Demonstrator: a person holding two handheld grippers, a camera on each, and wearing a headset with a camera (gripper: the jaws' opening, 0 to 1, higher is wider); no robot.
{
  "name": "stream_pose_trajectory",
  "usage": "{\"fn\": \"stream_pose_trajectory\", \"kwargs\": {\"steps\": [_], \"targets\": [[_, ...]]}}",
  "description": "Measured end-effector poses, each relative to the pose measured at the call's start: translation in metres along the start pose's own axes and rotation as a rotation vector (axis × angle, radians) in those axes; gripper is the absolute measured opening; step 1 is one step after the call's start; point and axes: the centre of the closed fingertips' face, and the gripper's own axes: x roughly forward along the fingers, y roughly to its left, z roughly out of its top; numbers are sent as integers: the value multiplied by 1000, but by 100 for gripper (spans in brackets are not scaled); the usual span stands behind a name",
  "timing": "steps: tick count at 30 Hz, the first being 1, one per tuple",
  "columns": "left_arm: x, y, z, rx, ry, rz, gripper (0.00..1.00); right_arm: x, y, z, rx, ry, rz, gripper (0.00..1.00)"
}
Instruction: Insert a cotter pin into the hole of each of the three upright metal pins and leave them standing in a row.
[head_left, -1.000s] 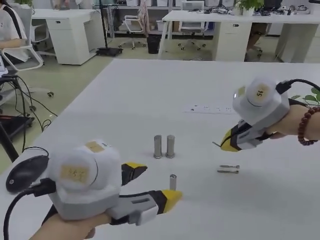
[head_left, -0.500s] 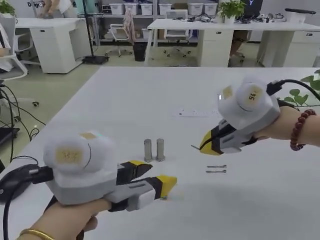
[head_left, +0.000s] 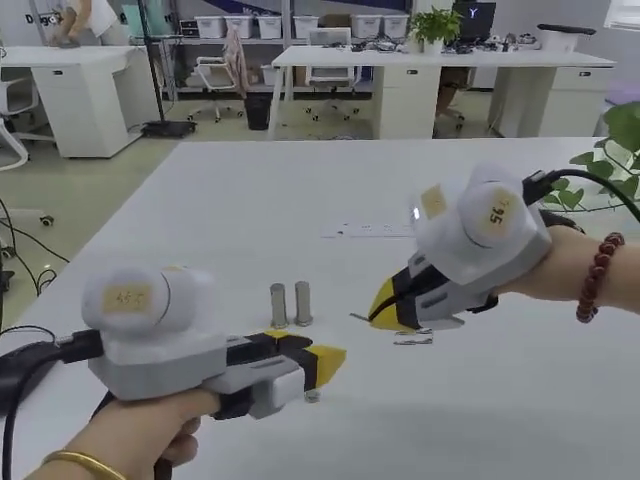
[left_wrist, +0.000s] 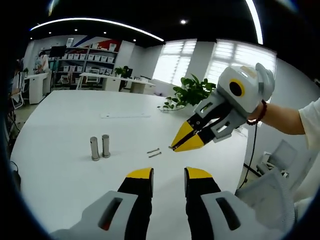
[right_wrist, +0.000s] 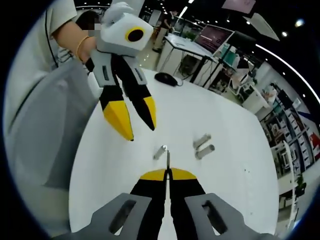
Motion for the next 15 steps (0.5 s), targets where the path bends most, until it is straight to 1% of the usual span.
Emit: {"fn": "stream_pose_trajectory", "kwargs": {"steps": [3, 9, 10, 12, 15], "targets": [[1, -2, 3, -48, -10, -15, 22, 0, 5, 3, -4, -10, 7, 2], [4, -3, 2, -87, -7, -20, 17, 0, 14, 14, -26, -44, 8, 2], [4, -3, 3, -91, -7, -22, 16, 0, 15, 15, -31, -47, 6, 2], [5, -5, 4, -120, -21, -35, 15, 0, 17, 18, -42, -51, 3, 2], [6, -6, 3, -133, -16, -41, 14, 0, 20, 20, -53, -51, 4, 2]]}}
